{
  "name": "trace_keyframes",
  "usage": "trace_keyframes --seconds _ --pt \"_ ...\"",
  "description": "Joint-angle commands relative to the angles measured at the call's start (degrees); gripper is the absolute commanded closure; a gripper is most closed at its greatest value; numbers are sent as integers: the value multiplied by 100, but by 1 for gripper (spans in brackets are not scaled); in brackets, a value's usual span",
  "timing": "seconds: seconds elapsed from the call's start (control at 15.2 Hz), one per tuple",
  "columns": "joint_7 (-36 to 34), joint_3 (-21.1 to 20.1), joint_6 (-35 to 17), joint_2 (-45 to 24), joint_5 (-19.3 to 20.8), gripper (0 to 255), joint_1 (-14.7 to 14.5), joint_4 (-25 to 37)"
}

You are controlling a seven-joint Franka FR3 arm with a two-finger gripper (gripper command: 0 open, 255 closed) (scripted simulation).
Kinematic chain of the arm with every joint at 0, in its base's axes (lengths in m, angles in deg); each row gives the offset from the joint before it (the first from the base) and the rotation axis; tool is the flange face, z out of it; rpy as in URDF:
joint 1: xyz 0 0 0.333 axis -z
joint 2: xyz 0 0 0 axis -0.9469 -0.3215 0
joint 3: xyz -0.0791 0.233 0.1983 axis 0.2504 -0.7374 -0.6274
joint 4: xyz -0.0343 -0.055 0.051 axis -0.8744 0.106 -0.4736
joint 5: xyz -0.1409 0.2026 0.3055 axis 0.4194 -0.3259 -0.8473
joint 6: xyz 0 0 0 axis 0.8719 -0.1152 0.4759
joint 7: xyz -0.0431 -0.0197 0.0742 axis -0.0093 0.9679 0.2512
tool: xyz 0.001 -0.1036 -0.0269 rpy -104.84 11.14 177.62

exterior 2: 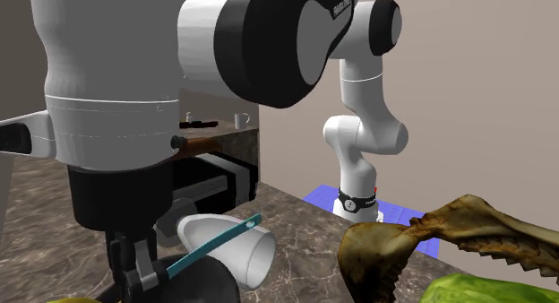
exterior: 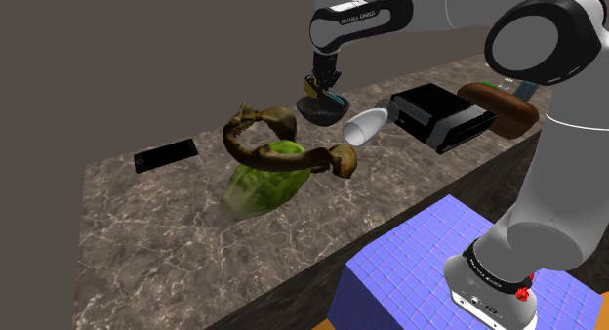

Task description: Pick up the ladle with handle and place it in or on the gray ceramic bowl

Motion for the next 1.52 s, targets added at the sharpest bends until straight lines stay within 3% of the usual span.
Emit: trace_keyframes --seconds 0.0,0.53,0.59,0.92,1.19,1.45 --pt "-8 1 -162 -35 4 255 1 -129" --pt "-12 2 -229 -56 7 255 1 -176" --pt "-12 2 -231 -54 7 0 2 -180" --pt "-12 2 -229 -56 7 0 1 -176" --pt "-2 -10 403 165 -6 0 -17 235" --pt "-2 -11 403 165 -6 0 -17 235"
